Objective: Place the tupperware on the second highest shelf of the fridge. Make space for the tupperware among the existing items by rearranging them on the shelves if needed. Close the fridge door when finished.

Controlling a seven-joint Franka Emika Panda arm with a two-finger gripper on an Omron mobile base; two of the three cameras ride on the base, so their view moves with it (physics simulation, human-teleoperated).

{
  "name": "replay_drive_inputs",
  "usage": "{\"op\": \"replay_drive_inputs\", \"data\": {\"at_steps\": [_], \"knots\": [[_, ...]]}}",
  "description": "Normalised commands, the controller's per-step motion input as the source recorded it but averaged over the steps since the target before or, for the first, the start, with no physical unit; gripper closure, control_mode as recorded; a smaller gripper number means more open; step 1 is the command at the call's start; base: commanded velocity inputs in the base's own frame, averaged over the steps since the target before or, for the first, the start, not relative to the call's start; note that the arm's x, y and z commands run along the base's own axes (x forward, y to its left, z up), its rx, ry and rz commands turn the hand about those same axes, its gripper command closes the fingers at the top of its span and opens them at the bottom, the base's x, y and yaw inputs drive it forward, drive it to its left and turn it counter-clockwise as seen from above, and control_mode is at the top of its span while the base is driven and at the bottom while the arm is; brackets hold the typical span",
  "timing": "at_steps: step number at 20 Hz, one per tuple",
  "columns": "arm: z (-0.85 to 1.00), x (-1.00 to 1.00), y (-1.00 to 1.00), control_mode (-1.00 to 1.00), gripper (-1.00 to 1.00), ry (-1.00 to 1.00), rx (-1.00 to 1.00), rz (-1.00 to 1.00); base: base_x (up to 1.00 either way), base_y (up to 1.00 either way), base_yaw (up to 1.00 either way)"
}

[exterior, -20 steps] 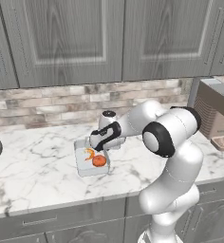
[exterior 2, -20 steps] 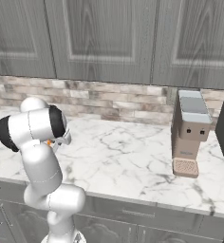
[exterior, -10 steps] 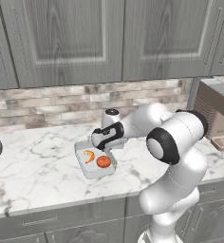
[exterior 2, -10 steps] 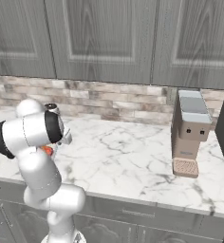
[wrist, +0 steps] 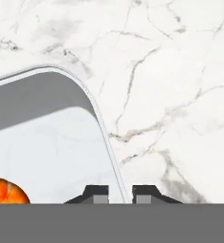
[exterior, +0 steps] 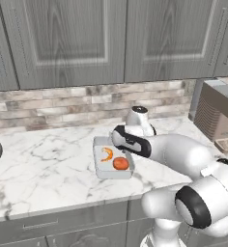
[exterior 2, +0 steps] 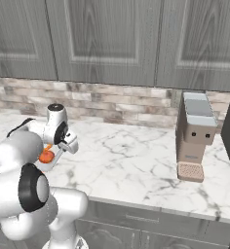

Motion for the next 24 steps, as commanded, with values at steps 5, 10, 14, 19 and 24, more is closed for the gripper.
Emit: {"op": "replay_drive_inputs", "data": {"at_steps": [5, 10, 14, 19, 24], "knots": [[0.83, -0.50, -0.56, -1.00, 1.00, 0.00, 0.02, -0.40, 0.00, 0.00, 0.00], [0.88, -0.35, -0.64, -1.00, 1.00, 0.03, 0.05, -0.46, 0.00, 0.00, 0.00], [0.62, -0.38, -0.60, -1.00, 1.00, 0.01, 0.04, -0.51, 0.00, 0.00, 0.00], [0.27, -0.62, -0.24, -1.00, 1.00, -0.03, 0.05, -0.49, 0.00, 0.00, 0.00], [0.43, -0.62, 0.00, -1.00, 1.00, -0.07, 0.05, -0.30, 0.00, 0.00, 0.00]]}}
